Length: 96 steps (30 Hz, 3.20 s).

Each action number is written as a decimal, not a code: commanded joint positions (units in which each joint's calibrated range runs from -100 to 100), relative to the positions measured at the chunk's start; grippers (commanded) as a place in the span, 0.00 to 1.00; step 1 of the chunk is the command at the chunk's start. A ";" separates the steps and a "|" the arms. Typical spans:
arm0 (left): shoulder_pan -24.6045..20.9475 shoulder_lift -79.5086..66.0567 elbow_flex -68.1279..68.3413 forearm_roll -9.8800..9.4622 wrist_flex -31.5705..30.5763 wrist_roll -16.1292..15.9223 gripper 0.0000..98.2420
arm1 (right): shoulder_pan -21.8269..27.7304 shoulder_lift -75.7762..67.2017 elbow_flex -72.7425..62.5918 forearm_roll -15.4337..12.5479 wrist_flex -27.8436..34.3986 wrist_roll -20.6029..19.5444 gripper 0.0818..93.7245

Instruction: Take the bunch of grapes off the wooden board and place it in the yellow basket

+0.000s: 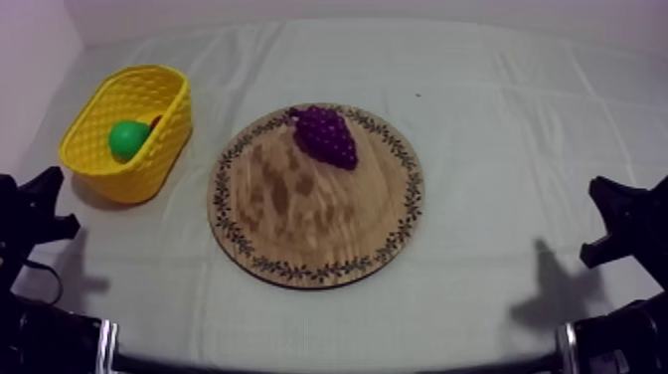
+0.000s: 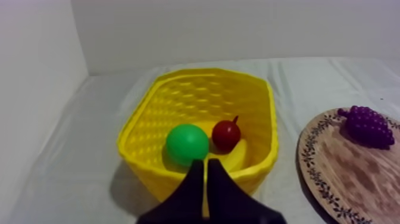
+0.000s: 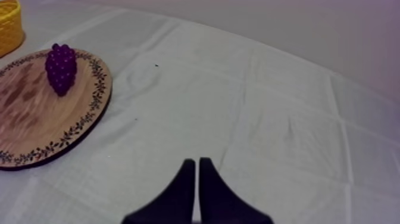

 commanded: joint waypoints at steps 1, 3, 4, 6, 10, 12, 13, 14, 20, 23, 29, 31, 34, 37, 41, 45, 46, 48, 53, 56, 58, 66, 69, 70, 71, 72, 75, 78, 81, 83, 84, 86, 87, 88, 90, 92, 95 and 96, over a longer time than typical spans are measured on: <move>-0.05 3.25 -1.03 -0.25 -1.47 0.04 0.00 | -0.02 -0.01 -0.03 0.01 0.04 -0.01 0.00; 0.20 6.51 -3.67 -0.76 -1.45 0.66 0.00 | -0.02 -0.01 -0.03 0.01 0.04 -0.01 0.00; 0.51 8.22 -5.59 -0.96 -0.74 1.00 0.00 | -0.02 -0.01 -0.03 0.01 0.04 -0.01 0.00; 1.45 11.85 -10.46 -1.23 1.70 1.56 0.00 | -0.02 -0.01 -0.03 0.01 0.04 -0.01 0.00; 4.42 19.86 -21.63 -2.11 7.73 2.41 0.00 | -0.02 -0.01 -0.03 0.01 0.04 -0.01 0.00; 6.14 24.11 -27.48 -2.94 10.52 3.37 0.00 | -0.02 -0.01 -0.03 0.01 0.04 -0.01 0.00; 6.92 26.31 -30.56 -3.23 11.99 3.75 0.00 | -0.02 -0.01 -0.03 0.01 0.04 -0.03 0.00; 7.67 28.55 -33.68 -3.53 13.43 4.19 0.00 | -0.02 -0.01 -0.03 0.01 0.04 -0.04 0.00; 12.07 42.57 -52.48 -5.05 21.82 6.83 0.00 | -0.02 -0.01 -0.03 0.01 0.04 -0.02 0.00; 14.46 49.63 -60.49 -6.49 25.32 8.81 0.00 | -0.02 -0.01 -0.03 0.01 0.04 -0.02 0.00; 18.71 63.38 -74.43 -9.64 31.76 12.60 0.00 | -0.02 -0.01 -0.03 0.01 0.04 -0.01 0.00; 20.01 67.76 -78.03 -10.74 33.47 13.87 0.00 | -0.02 -0.01 -0.03 0.01 0.04 -0.01 0.00; 22.02 74.36 -83.70 -12.06 37.50 15.60 0.00 | -0.02 -0.01 -0.03 0.01 0.04 -0.01 0.00; 23.90 81.02 -89.71 -13.03 42.64 17.11 0.00 | -0.02 -0.01 -0.03 0.01 0.04 -0.01 0.00; 25.75 89.46 -96.16 -13.57 47.80 18.87 0.00 | -0.02 -0.01 -0.03 0.01 0.04 -0.01 0.00; 27.25 96.93 -102.11 -13.39 52.52 20.36 0.00 | -0.02 -0.01 -0.03 0.01 0.04 -0.01 0.00; 27.53 98.61 -103.46 -13.19 53.55 20.75 0.00 | -0.02 -0.01 -0.03 0.01 0.04 -0.01 0.00; 27.95 101.84 -106.11 -12.56 55.51 21.52 0.00 | -0.02 -0.01 -0.03 0.01 0.04 -0.01 0.00; 28.73 108.91 -112.01 -10.27 60.50 23.15 0.00 | -0.02 -0.01 -0.03 0.01 0.04 -0.01 0.00; 29.13 112.65 -115.31 -8.95 63.49 24.39 0.00 | -0.02 -0.01 -0.03 0.01 0.04 -0.01 0.00; 29.36 114.96 -117.36 -8.17 65.12 25.23 0.00 | -0.02 -0.01 -0.03 0.01 0.04 -0.01 0.00; 30.17 121.51 -121.30 -7.19 66.93 28.12 0.09 | -0.02 -0.01 -0.03 0.01 0.04 -0.01 0.00; 30.38 122.88 -121.48 -7.16 66.92 29.06 0.25 | -0.02 -0.01 -0.03 0.01 0.04 -0.01 0.00; 30.46 123.24 -121.50 -7.20 66.82 29.33 0.30 | -0.02 -0.01 -0.03 0.01 0.04 -0.01 0.00; 30.51 123.54 -121.52 -7.23 66.57 29.64 0.34 | -0.02 -0.01 -0.03 0.01 0.04 -0.01 0.00; 30.50 123.81 -121.56 -7.25 66.26 30.04 0.38 | -0.02 -0.01 -0.03 0.01 0.04 -0.01 0.00; 30.28 124.48 -121.63 -7.31 65.56 31.51 0.46 | -0.02 -0.01 -0.03 0.01 0.04 -0.01 0.00; 29.98 124.88 -121.33 -7.17 65.28 32.20 0.50 | -0.02 -0.01 -0.03 0.01 0.04 -0.01 0.00; 29.68 125.03 -120.38 -6.43 65.17 32.29 0.55 | -0.02 -0.01 -0.03 0.01 0.04 -0.01 0.00; 29.42 125.10 -119.92 -5.67 65.19 32.38 0.58 | -0.02 -0.01 -0.03 0.01 0.04 -0.01 0.00; 29.26 125.13 -119.74 -5.28 65.22 32.42 0.59 | -0.02 -0.01 -0.03 0.01 0.04 -0.01 0.00; 28.95 125.19 -119.38 -4.60 65.25 32.54 0.60 | -0.02 -0.01 -0.03 0.01 0.04 -0.01 0.00; 28.82 125.24 -119.23 -4.37 65.26 32.66 0.61 | -0.02 -0.01 -0.03 0.01 0.04 -0.01 0.00; 28.71 125.31 -119.02 -4.11 65.26 32.69 0.62 | -0.02 -0.01 -0.03 0.01 0.04 -0.01 0.00; 28.52 125.45 -118.50 -3.55 65.27 32.67 0.62 | -0.02 -0.01 -0.03 0.01 0.04 -0.01 0.00; 28.35 125.64 -118.03 -2.97 65.27 32.87 0.61 | -0.02 -0.01 -0.03 0.01 0.04 -0.01 0.00; 27.99 125.93 -117.25 -1.91 64.99 33.81 0.58 | -0.02 -0.01 -0.03 0.01 0.04 -0.01 0.00; 27.91 125.99 -116.87 -1.53 64.47 34.49 0.58 | -0.02 -0.01 -0.03 0.01 0.04 -0.01 0.00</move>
